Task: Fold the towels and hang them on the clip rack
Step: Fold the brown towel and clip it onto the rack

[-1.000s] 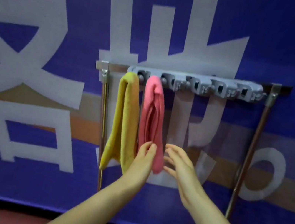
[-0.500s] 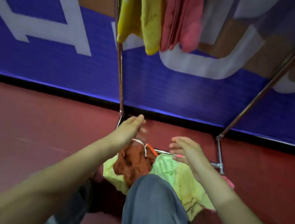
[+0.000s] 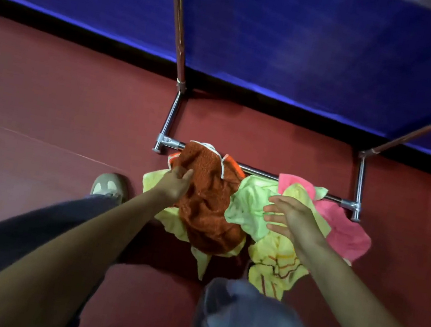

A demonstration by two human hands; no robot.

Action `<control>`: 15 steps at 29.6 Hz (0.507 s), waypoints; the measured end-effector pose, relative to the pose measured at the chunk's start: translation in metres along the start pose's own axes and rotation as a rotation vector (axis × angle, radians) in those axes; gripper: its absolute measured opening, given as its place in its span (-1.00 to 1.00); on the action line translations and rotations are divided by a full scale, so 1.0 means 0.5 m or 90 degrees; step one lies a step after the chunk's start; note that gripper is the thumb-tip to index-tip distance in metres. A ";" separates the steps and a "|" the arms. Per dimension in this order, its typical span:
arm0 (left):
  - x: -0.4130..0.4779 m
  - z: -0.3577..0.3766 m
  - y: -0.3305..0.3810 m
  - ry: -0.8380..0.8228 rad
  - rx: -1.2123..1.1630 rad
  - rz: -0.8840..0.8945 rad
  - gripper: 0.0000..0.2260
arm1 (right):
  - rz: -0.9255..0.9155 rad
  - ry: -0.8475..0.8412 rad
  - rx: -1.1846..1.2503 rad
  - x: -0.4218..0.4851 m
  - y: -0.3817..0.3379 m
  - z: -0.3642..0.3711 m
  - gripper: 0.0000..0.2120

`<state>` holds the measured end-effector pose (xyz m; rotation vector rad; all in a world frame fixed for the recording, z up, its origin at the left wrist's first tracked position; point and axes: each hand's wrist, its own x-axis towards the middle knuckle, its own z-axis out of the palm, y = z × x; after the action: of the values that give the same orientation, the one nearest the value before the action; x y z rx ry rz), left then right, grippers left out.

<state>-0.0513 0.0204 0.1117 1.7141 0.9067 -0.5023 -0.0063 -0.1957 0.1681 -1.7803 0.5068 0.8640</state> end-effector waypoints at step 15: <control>0.300 0.042 -0.129 0.102 -0.057 -0.132 -0.46 | 0.049 -0.045 0.002 0.127 0.085 0.038 -0.87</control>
<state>-0.0064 0.0573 -0.0423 1.6050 1.2126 -0.4572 -0.0004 -0.1895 0.0897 -1.7301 0.5337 0.9762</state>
